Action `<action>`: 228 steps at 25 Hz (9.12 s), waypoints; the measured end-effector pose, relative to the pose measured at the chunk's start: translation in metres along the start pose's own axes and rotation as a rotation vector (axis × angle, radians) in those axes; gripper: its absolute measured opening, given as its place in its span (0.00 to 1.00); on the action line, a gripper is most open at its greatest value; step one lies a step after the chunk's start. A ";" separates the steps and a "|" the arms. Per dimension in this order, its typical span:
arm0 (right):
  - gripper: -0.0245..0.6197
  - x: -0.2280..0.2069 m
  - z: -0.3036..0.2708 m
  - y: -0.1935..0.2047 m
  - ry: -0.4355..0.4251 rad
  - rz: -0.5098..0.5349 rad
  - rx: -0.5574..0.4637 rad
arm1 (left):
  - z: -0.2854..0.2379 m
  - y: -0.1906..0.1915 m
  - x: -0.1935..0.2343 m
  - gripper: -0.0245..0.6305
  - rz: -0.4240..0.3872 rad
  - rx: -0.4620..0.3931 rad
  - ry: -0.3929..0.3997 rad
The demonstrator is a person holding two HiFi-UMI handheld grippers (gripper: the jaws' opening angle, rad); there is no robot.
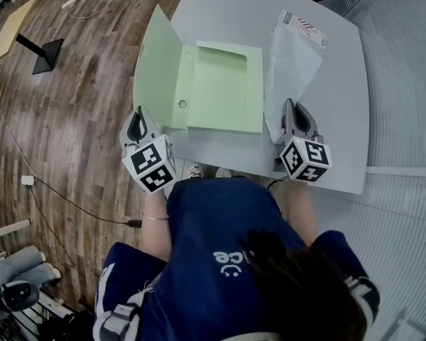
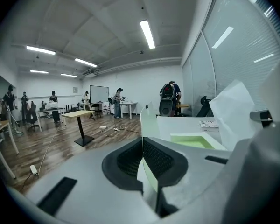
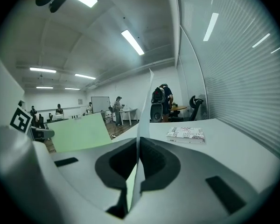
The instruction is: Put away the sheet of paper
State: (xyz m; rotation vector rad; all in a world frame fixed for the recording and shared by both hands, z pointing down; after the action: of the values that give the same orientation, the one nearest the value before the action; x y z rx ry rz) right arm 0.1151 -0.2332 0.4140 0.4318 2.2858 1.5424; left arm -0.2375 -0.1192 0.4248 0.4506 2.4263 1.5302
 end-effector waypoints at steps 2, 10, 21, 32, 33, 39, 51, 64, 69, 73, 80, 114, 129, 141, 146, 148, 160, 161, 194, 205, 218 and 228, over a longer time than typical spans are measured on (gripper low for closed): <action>0.05 0.011 -0.001 -0.005 -0.030 0.030 -0.007 | -0.005 0.007 0.010 0.05 0.013 0.015 -0.024; 0.05 0.089 -0.024 -0.046 -0.313 0.063 -0.003 | -0.026 0.019 0.045 0.05 0.035 0.089 -0.092; 0.05 0.158 -0.067 -0.049 -0.640 -0.266 0.151 | -0.039 0.022 0.060 0.06 0.019 0.117 -0.125; 0.05 0.161 -0.131 0.027 -0.598 -0.482 0.555 | -0.040 0.003 0.059 0.06 -0.060 0.097 -0.129; 0.05 0.160 -0.135 0.036 -0.582 -0.487 0.589 | -0.040 0.003 0.059 0.06 -0.059 0.098 -0.129; 0.05 0.150 -0.152 0.077 -0.499 -0.521 0.765 | -0.043 0.002 0.059 0.06 -0.064 0.106 -0.138; 0.05 0.115 -0.176 0.106 -0.360 -0.711 0.791 | -0.045 0.001 0.060 0.06 -0.087 0.113 -0.146; 0.05 0.105 -0.206 0.085 -0.338 -0.479 0.586 | -0.045 0.001 0.062 0.06 -0.063 0.116 -0.131; 0.05 0.107 -0.206 0.088 -0.313 -0.370 0.597 | -0.044 -0.001 0.060 0.06 -0.073 0.110 -0.134; 0.05 0.103 -0.195 0.102 -0.173 -0.403 0.717 | -0.042 -0.004 0.059 0.06 -0.083 0.103 -0.138; 0.15 0.087 -0.178 0.118 0.095 -0.249 0.841 | -0.039 -0.004 0.058 0.06 -0.091 0.089 -0.124; 0.25 -0.012 -0.078 0.035 0.155 -0.602 0.341 | -0.017 -0.041 -0.039 0.05 -0.212 -0.127 0.155; 0.05 -0.020 -0.035 0.062 0.067 -0.686 0.310 | 0.012 -0.008 -0.157 0.07 -0.503 -0.126 0.456; 0.05 -0.035 -0.012 0.075 0.088 -0.692 0.312 | 0.011 0.043 -0.223 0.13 -0.725 -0.017 0.611; 0.05 -0.033 -0.009 0.083 0.080 -0.697 0.324 | 0.008 0.071 -0.248 0.17 -0.800 0.057 0.679; 0.05 -0.028 -0.008 0.087 0.065 -0.701 0.334 | 0.007 0.081 -0.253 0.18 -0.816 0.091 0.702; 0.05 -0.018 -0.001 0.098 0.031 -0.666 0.368 | 0.006 0.104 -0.267 0.25 -0.758 0.223 0.784; 0.05 -0.017 -0.001 0.095 0.026 -0.646 0.356 | 0.007 0.103 -0.267 0.26 -0.718 0.239 0.804; 0.15 0.075 0.002 0.046 -0.137 0.007 0.170 | 0.025 0.020 -0.169 0.25 0.008 0.080 0.809; 0.05 0.090 0.005 0.041 -0.138 0.077 0.130 | 0.024 0.015 -0.157 0.04 -0.026 0.020 0.756; 0.05 0.094 0.004 0.043 -0.082 0.138 0.145 | 0.023 0.013 -0.152 0.04 -0.067 0.003 0.746; 0.05 0.096 0.002 0.042 -0.064 0.144 0.154 | 0.018 0.013 -0.151 0.04 -0.089 0.007 0.744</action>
State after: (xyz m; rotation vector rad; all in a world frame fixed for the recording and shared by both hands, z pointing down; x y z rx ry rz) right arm 0.0326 -0.1752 0.4414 0.6908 2.3780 1.4000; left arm -0.0904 -0.1567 0.4341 -0.2910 2.9098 1.8890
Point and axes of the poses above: the fingertips, and each gripper's own axes: z backward along the fingers, x to its left, y out of its underside, the point moved 1 cm from there along z, backward along the fingers, and after that the axes turned 6 degrees about x, right-handed, at the moved point
